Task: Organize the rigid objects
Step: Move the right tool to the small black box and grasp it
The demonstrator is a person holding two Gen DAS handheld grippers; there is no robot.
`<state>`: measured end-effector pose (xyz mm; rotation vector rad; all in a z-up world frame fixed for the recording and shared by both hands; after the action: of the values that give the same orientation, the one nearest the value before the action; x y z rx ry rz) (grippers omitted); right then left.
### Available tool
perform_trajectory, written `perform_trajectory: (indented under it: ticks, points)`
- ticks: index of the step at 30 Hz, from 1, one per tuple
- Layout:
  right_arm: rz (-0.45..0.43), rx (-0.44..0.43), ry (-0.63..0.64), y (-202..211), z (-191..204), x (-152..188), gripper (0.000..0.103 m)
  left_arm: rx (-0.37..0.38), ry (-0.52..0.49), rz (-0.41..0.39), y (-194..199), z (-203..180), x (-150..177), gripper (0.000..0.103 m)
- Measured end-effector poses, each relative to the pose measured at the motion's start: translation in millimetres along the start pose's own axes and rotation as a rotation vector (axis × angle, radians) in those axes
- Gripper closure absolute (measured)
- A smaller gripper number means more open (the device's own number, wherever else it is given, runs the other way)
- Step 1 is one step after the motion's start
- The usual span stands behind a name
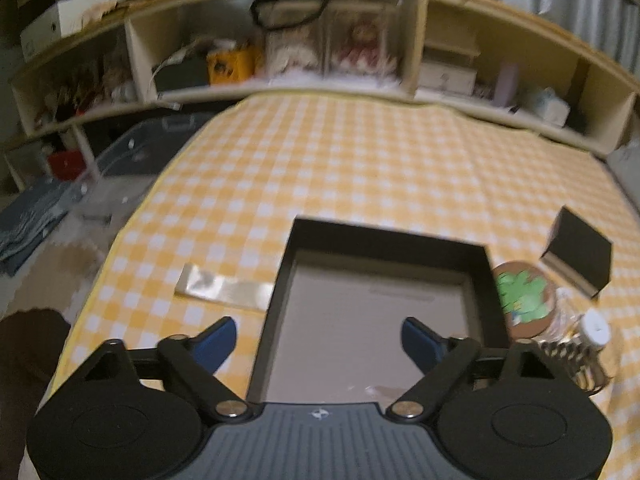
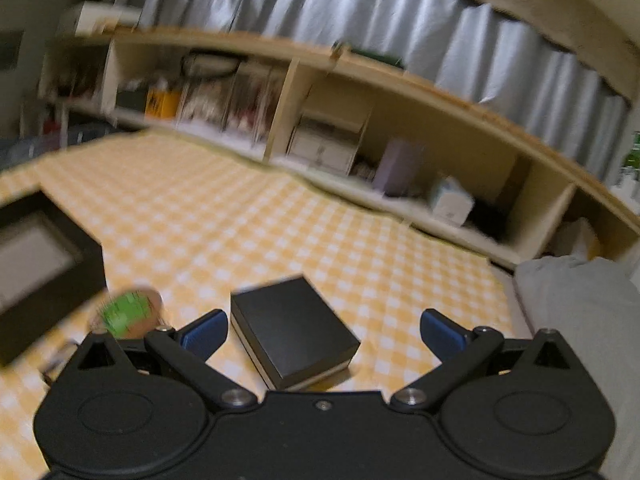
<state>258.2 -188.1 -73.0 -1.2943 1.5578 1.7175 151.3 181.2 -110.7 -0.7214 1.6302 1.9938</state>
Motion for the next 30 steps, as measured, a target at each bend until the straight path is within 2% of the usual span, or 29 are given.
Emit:
perform_trajectory:
  ticks: [3,6,7,9,13,15,19,22,24,26,28,30]
  points:
    - [0.079,-0.088,0.005,-29.8,-0.4,10.4,0.000,-0.003,0.006,0.040,-11.7,7.5,7.1,0.031]
    - [0.098,-0.143,-0.071,-50.7,-7.9,12.5,0.000,0.010,0.017,0.066,-20.3,11.1,11.3,0.043]
    - [0.099,-0.159,-0.108,-57.2,-11.8,10.8,0.000,0.016,0.019,0.072,-22.1,11.6,12.2,0.047]
    - [0.083,-0.191,-0.185,-71.3,-19.5,3.3,0.000,0.027,0.025,0.083,-26.6,11.9,13.6,0.050]
    - [0.004,-0.199,-0.410,-100.0,-40.8,-4.5,0.000,0.016,0.023,0.109,-34.5,14.0,17.3,0.060]
    - [0.018,-0.220,-0.491,-115.3,-46.0,3.8,0.000,0.011,0.026,0.126,-39.2,15.6,20.0,0.064]
    - [0.023,-0.202,-0.450,-134.1,-44.2,13.0,0.000,0.002,0.019,0.149,-47.1,18.9,22.0,0.072]
    - [0.044,-0.266,-0.496,-138.1,-40.9,18.5,0.000,-0.009,0.014,0.159,-50.1,20.0,22.2,0.079]
    - [0.099,-0.337,-0.483,-133.7,-30.0,24.0,0.000,-0.009,0.021,0.163,-50.2,22.2,21.7,0.088]
    - [0.179,-0.416,-0.407,-129.1,-15.0,27.3,0.000,0.000,0.032,0.162,-48.7,23.9,21.4,0.095]
    - [0.276,-0.490,-0.343,-120.2,-0.4,31.2,0.000,0.009,0.031,0.157,-46.7,23.9,21.9,0.096]
    - [0.325,-0.499,-0.300,-113.9,9.4,32.9,0.000,0.006,0.031,0.152,-46.3,23.8,19.7,0.096]
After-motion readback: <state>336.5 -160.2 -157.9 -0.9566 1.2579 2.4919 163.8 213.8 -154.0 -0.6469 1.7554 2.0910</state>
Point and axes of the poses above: each gripper's, at about its wrist camera, not at the fingertips, and y roughly against the way its jaws point, z to its left, x to its underside, the point moved 8 cm from there along -y, roughly the way its jaws point, and after that the axes turned 13 degrees about -y, right-handed, at the moved point
